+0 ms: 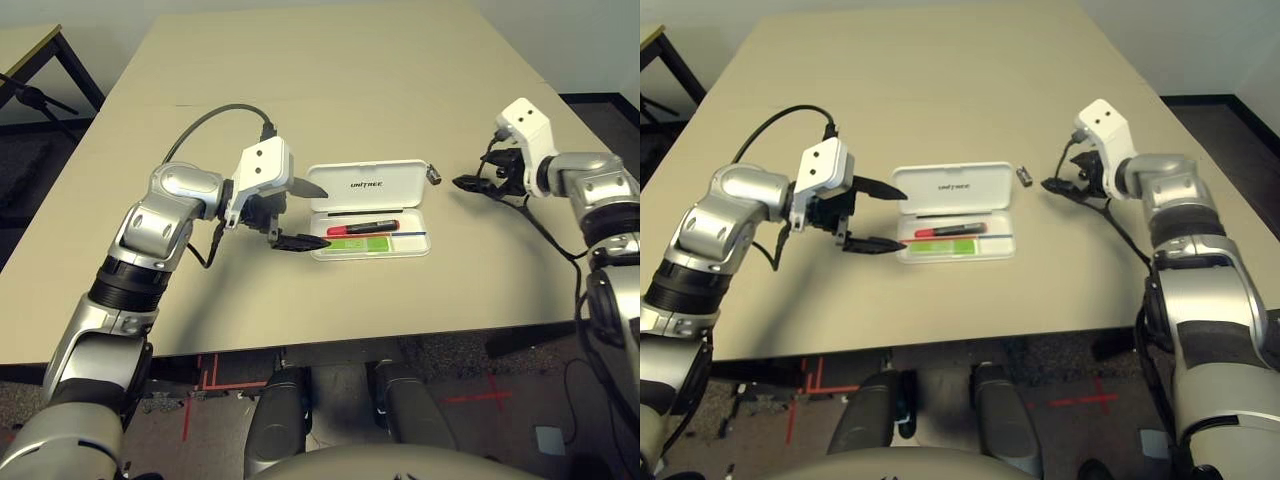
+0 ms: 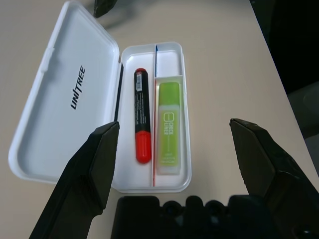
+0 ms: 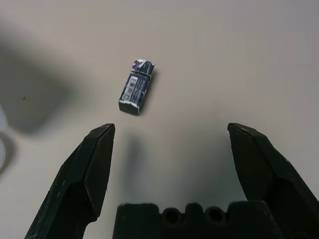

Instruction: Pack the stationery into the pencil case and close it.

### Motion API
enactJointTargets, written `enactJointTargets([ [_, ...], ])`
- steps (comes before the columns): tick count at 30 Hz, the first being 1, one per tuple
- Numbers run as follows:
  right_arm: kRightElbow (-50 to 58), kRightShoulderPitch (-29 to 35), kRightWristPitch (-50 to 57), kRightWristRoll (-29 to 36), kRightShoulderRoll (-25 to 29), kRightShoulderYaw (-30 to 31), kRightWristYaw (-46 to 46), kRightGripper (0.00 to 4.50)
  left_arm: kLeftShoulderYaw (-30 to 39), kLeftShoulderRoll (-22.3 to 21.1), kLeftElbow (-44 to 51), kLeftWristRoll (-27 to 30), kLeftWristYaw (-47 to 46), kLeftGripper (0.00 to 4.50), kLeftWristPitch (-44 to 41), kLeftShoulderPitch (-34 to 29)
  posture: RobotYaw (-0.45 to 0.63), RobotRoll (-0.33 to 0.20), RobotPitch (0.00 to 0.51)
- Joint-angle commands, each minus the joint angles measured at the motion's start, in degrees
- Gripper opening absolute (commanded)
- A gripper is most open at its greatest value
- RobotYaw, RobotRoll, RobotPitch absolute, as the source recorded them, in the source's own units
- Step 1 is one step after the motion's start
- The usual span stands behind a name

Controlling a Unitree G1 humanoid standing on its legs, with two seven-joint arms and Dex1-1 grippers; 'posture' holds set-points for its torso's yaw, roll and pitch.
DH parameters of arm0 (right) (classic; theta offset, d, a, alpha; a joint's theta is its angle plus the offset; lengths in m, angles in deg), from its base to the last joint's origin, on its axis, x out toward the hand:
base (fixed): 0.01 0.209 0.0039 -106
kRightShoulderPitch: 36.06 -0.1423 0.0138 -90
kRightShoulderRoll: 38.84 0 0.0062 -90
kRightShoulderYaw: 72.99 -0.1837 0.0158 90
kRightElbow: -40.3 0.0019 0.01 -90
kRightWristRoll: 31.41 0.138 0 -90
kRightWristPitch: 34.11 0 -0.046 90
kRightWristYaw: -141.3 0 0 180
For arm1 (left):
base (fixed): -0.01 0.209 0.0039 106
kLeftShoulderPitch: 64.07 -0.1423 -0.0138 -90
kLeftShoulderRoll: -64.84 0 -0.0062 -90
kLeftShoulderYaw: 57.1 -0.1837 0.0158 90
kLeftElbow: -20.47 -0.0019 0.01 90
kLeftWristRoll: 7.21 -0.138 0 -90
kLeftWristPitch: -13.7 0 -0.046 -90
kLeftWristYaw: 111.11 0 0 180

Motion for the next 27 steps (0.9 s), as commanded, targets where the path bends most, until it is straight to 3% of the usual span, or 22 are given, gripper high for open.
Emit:
enactJointTargets([
  [1, -2.72, -1.28, -0.72, 0.41, -2.04, -1.83, 3.05, 4.5, 0.35, -0.67, 1.68, 0.61, -0.59, 4.46, -0.5, -0.6, 0.0, 0.0, 0.117],
  [19, -7.53, -1.05, -2.1, 0.88, -9.98, -6.21, 11.13, 4.5, 1.1, -2.24, 3.68, 1.91, -2.13, 4.46, -2.4, -1.59, 0.04, 0.0, 0.123],
  [22, -7.81, -0.55, -2.31, 0.87, -10.55, -6.73, 12.51, 3.88, 1.12, -2.4, 4.04, 2.1, -2.45, 4.5, -2.67, -1.81, 0.04, 0.0, 0.123],
  [27, -8.27, 0.05, -1.99, 0.53, -11.4, -7.57, 13.9, 1.94, 1.09, -2.52, 4.3, 2.18, -2.78, 4.5, -2.96, -2.01, 0.04, 0.0, 0.126],
])
